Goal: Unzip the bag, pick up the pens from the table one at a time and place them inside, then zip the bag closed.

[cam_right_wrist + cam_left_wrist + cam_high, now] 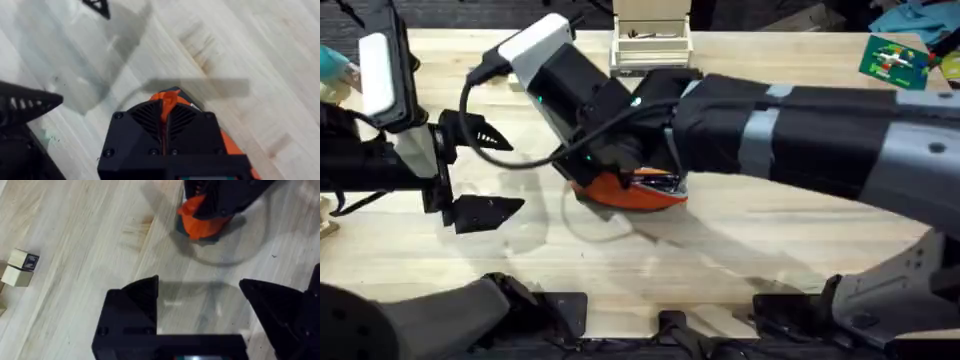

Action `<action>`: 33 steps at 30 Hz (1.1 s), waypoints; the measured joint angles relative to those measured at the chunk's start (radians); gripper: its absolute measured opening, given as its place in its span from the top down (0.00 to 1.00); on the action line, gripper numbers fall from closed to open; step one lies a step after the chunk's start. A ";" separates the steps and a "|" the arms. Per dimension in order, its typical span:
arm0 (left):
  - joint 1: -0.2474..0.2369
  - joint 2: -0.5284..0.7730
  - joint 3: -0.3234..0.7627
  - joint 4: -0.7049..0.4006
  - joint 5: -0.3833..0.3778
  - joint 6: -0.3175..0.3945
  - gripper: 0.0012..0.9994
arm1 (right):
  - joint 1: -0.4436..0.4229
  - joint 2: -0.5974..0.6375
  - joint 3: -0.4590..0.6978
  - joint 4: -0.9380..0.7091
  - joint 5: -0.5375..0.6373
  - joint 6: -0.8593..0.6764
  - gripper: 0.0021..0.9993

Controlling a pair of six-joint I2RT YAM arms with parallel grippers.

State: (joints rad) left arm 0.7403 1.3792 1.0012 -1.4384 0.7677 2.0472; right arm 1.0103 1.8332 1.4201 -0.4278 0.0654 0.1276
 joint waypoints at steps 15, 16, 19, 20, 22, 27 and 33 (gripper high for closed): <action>0.000 0.000 0.000 -0.096 0.220 0.000 0.01 | -0.032 0.000 0.014 0.015 0.021 0.000 0.97; 0.000 0.000 0.000 -0.096 0.225 0.000 0.01 | -0.032 0.000 0.014 0.015 0.021 0.001 0.97; 0.000 0.000 0.000 -0.096 0.233 0.000 0.01 | -0.032 0.000 0.015 0.015 0.021 0.031 0.97; 0.000 0.000 0.000 -0.096 0.235 0.000 0.01 | -0.032 0.000 0.015 0.016 0.021 0.050 0.97; 0.000 0.000 0.000 -0.096 0.235 0.000 0.01 | -0.032 0.000 0.015 0.016 0.022 0.084 0.97; 0.000 0.000 0.000 -0.096 0.234 0.000 0.01 | -0.032 0.000 0.015 0.016 0.024 0.162 0.97; 0.000 0.003 0.000 -0.072 0.233 -0.002 0.01 | -0.032 0.000 0.015 0.016 0.024 0.215 0.97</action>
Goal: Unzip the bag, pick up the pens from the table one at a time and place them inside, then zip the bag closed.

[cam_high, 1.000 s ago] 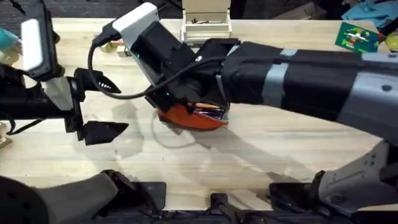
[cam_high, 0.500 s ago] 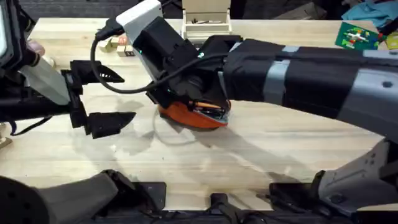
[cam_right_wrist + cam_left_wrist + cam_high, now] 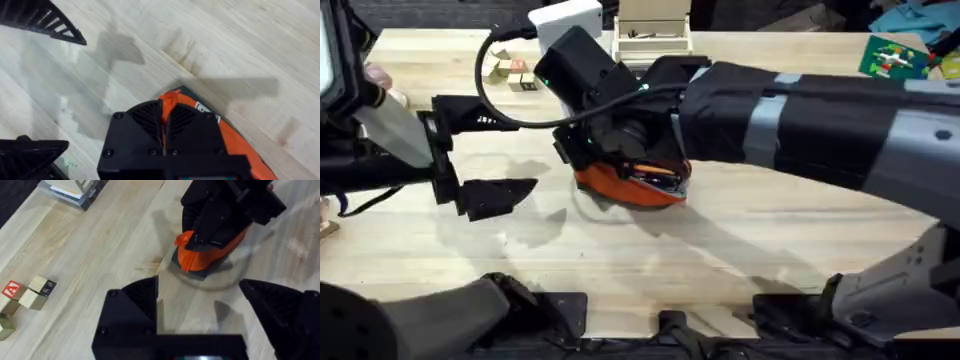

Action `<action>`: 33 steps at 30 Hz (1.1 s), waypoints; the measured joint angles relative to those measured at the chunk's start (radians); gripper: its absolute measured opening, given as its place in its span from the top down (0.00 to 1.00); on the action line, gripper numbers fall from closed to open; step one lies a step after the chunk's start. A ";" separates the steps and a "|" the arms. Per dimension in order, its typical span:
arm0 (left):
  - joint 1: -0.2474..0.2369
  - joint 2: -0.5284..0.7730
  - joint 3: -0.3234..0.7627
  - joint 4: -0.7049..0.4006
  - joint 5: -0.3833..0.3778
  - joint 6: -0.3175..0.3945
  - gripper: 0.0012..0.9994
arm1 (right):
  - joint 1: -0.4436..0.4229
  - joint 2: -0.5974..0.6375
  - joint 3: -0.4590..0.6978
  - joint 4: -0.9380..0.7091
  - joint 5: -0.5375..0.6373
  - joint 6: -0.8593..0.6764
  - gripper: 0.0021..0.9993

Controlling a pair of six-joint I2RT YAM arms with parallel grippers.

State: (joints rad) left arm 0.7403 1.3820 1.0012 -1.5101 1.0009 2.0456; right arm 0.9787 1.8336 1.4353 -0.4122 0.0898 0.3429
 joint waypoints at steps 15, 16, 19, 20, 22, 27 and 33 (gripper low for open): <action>-0.149 0.294 0.000 0.041 0.002 0.014 0.01 | 0.000 0.000 0.000 0.000 0.000 0.021 0.97; -0.162 0.308 0.000 0.049 0.002 0.014 0.01 | 0.000 0.000 0.000 0.000 0.000 0.021 0.97; -0.202 0.348 0.000 0.073 0.002 0.014 0.01 | 0.000 0.000 0.000 0.000 0.000 0.021 0.97; -0.212 0.358 0.000 0.082 0.002 0.014 0.01 | 0.000 0.000 0.000 0.000 0.000 0.021 0.97; -0.231 0.376 0.000 0.102 0.002 0.014 0.01 | 0.000 0.000 0.000 0.000 0.000 0.021 0.97; -0.262 0.415 0.000 0.158 0.002 0.012 0.01 | 0.000 0.000 0.000 0.000 0.000 0.021 0.97; -0.306 0.477 0.000 0.197 0.049 -0.005 0.01 | 0.000 0.000 0.000 0.000 0.000 0.021 0.97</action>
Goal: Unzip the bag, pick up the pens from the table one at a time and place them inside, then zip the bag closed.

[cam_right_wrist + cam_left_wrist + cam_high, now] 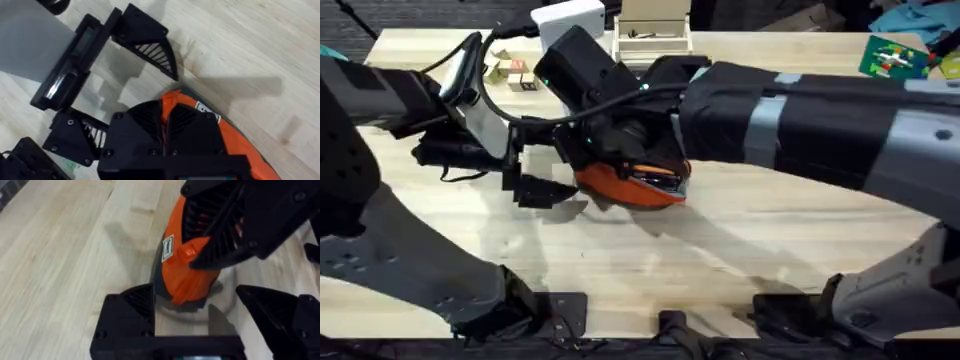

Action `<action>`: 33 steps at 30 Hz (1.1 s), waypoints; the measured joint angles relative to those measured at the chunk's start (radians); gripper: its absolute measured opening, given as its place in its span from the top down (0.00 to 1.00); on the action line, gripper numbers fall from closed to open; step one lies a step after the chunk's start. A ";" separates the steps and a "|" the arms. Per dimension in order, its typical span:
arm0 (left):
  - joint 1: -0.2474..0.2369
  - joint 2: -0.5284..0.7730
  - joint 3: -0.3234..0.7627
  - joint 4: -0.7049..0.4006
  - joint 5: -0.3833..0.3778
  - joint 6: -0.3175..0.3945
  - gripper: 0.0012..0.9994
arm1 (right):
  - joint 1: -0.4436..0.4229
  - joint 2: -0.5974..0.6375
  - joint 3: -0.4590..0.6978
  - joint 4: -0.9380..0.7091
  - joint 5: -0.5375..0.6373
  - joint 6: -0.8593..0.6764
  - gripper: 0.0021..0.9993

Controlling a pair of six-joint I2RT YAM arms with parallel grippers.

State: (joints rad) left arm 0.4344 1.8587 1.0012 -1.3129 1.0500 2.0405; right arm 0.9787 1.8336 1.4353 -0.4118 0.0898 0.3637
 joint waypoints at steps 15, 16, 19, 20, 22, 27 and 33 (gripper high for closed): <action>-0.063 0.001 0.000 0.027 0.031 -0.006 0.20 | 0.000 0.000 0.000 0.000 0.000 0.000 0.97; -0.063 0.001 0.000 0.027 0.033 -0.006 0.26 | 0.000 0.000 0.000 0.000 0.000 0.000 0.97; -0.063 0.001 0.000 0.027 0.048 -0.010 0.47 | 0.000 0.000 0.000 0.000 0.000 0.000 0.97; -0.063 0.001 0.000 0.027 0.056 -0.010 0.54 | 0.000 0.000 0.000 -0.001 0.000 0.000 0.97; -0.063 0.001 0.000 0.027 0.062 -0.012 0.68 | 0.000 0.000 0.000 -0.002 0.000 0.000 0.97; -0.066 0.001 -0.002 0.026 0.066 -0.014 0.94 | 0.000 0.000 0.006 -0.020 0.000 0.003 0.97; -0.066 0.001 -0.003 0.026 0.071 -0.014 0.96 | -0.003 0.000 0.008 -0.035 -0.001 0.003 0.97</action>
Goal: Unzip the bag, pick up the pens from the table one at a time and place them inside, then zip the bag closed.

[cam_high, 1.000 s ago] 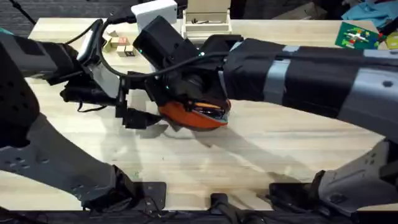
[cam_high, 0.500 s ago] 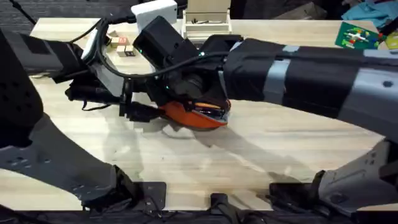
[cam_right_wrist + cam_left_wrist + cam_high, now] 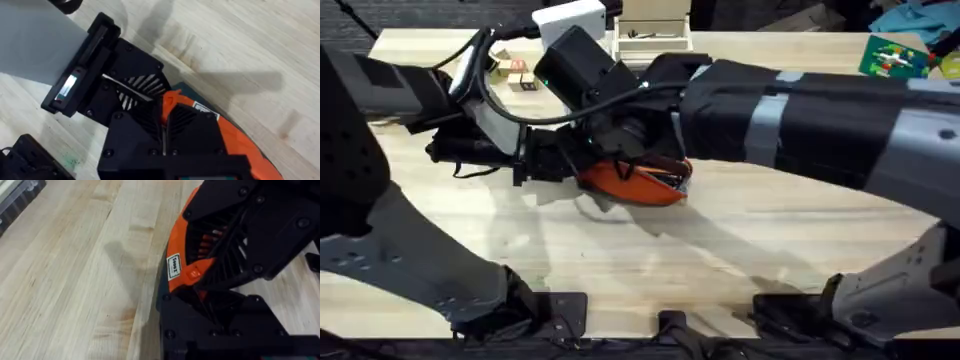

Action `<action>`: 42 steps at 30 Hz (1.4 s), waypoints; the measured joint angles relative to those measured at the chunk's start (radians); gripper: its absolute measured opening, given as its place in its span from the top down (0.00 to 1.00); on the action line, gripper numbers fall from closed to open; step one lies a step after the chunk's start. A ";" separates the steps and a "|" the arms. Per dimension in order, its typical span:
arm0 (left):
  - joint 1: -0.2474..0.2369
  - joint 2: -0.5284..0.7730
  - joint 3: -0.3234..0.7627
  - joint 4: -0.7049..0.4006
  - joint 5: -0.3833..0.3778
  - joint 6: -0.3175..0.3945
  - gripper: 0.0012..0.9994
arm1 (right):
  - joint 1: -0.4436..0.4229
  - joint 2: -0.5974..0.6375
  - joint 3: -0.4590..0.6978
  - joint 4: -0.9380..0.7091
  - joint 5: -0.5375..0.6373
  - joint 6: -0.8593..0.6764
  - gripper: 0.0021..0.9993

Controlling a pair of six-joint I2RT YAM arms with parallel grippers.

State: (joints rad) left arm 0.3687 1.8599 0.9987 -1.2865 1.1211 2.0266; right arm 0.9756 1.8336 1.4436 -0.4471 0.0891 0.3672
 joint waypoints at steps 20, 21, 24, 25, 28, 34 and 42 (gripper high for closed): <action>-0.005 0.000 -0.001 0.008 0.018 0.000 0.96 | -0.090 -0.019 0.014 -0.099 -0.034 0.008 0.97; -0.005 0.000 -0.001 0.008 0.019 0.000 0.96 | -0.093 -0.022 0.014 -0.105 -0.035 0.008 0.97; -0.005 0.000 -0.001 0.008 0.020 0.000 0.96 | -0.108 -0.034 0.014 -0.131 -0.043 0.008 0.97; -0.005 0.000 -0.001 0.008 0.020 0.000 0.96 | -0.114 -0.037 0.014 -0.140 -0.045 0.008 0.97; -0.006 0.000 -0.001 0.008 0.031 0.000 0.96 | -0.136 -0.046 0.015 -0.172 -0.061 0.008 0.97; -0.011 0.000 -0.001 0.008 0.036 0.000 0.96 | -0.182 -0.047 0.020 -0.240 -0.086 0.012 0.97; -0.015 0.000 -0.001 0.007 0.043 0.000 0.96 | -0.206 -0.047 0.033 -0.311 -0.087 0.019 0.97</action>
State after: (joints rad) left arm 0.3538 1.8599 0.9981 -1.2793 1.1645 2.0266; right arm 0.7693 1.7870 1.4761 -0.7583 0.0023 0.3866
